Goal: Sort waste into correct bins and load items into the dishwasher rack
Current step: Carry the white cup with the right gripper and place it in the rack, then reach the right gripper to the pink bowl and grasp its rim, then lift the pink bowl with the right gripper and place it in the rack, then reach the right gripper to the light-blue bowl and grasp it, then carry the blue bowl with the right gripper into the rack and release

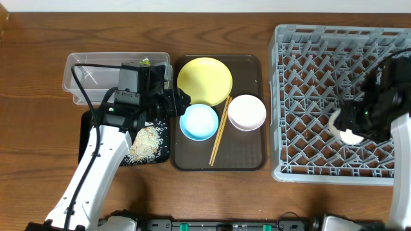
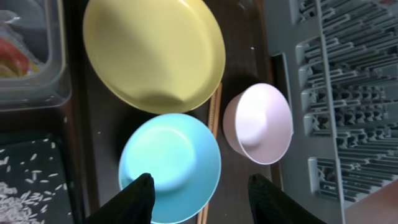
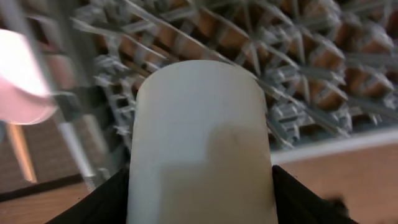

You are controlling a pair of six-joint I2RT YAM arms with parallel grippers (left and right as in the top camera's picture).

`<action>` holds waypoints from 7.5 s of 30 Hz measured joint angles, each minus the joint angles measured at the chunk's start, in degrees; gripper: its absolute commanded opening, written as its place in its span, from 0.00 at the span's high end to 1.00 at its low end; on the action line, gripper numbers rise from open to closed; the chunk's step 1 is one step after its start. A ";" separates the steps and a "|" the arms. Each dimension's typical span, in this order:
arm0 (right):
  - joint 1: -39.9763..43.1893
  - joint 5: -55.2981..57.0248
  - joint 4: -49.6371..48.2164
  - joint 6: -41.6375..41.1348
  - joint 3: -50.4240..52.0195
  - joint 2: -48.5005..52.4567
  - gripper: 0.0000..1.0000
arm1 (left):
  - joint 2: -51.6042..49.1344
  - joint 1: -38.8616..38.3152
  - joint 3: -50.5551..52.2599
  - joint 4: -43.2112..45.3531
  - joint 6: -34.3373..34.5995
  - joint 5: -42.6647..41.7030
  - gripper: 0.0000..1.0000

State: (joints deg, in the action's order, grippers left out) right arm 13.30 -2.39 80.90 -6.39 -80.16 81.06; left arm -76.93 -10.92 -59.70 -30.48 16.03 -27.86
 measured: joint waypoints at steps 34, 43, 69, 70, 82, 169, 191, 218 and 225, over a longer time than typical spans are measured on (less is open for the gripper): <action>0.24 0.68 -7.72 -1.49 -0.46 21.70 0.10 | 0.00 0.00 0.00 -3.15 -0.02 2.78 0.48; 0.24 0.61 -4.42 -1.29 -1.95 21.57 0.10 | 0.00 0.00 0.00 -3.80 -0.02 2.99 0.46; -31.47 -10.58 -28.24 20.63 -8.98 23.04 0.30 | 0.00 0.00 0.02 -19.02 8.20 27.04 0.41; -32.06 -10.19 -28.83 20.72 -8.98 24.68 0.30 | 0.00 0.00 0.02 -19.02 8.20 27.04 0.41; -34.45 -3.76 -30.82 21.40 -8.96 37.05 0.51 | 0.00 0.00 0.02 -19.02 8.20 27.23 0.41; -30.60 45.20 -39.91 0.96 -9.22 34.49 0.61 | 0.02 0.00 0.02 -18.56 8.41 27.85 0.31; -39.58 -5.46 -31.65 -2.25 -9.25 22.18 0.45 | 5.79 11.30 0.02 -20.63 8.39 29.14 0.31; -49.53 -6.58 -30.77 -9.18 -9.31 38.86 0.99 | 5.77 12.66 0.02 -21.42 8.39 29.38 0.31; -42.69 0.28 -29.68 -8.57 -10.12 31.30 0.99 | 5.77 12.66 0.02 -21.44 8.39 29.38 0.31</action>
State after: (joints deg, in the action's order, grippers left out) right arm -29.39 -2.11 51.22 -14.96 -90.28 112.36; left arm -71.16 1.74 -59.68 -51.92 24.43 1.52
